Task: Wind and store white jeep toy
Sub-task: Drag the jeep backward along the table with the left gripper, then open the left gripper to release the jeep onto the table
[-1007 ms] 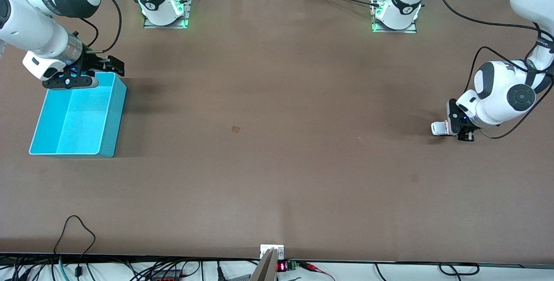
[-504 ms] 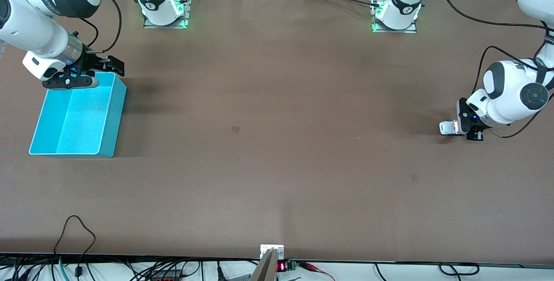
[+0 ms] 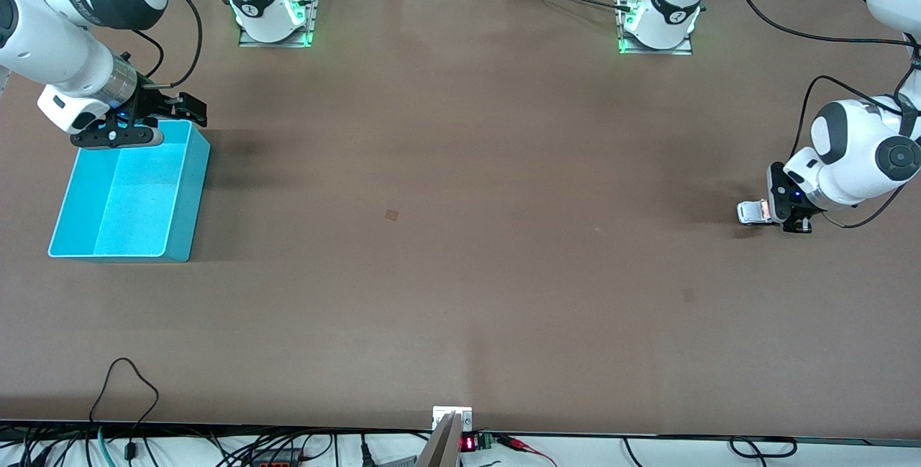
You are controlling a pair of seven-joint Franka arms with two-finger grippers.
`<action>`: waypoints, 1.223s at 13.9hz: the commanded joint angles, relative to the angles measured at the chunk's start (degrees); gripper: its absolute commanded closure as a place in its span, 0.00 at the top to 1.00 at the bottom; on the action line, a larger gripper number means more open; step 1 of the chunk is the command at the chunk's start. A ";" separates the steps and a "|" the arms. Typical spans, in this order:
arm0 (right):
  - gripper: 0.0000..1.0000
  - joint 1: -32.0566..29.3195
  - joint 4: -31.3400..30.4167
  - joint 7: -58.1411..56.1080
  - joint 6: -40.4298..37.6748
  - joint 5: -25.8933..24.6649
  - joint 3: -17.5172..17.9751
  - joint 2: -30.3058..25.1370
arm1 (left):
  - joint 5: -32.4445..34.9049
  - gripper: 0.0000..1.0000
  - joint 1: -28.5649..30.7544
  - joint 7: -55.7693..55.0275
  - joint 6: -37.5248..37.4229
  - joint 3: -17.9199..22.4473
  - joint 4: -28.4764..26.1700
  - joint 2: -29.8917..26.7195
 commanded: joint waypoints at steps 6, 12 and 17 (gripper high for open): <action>1.00 0.02 0.02 -0.76 -0.74 0.50 0.08 -0.52 | -3.11 1.00 1.12 1.17 -6.75 -2.88 -0.26 -2.68; 1.00 0.02 0.10 -0.76 -1.01 0.50 0.08 -0.52 | -5.24 1.00 0.85 1.26 -13.89 -5.26 0.88 -7.53; 1.00 0.02 0.10 -0.76 -1.09 0.50 0.08 -0.52 | -6.19 1.00 0.85 1.26 -14.43 -7.54 0.88 -9.12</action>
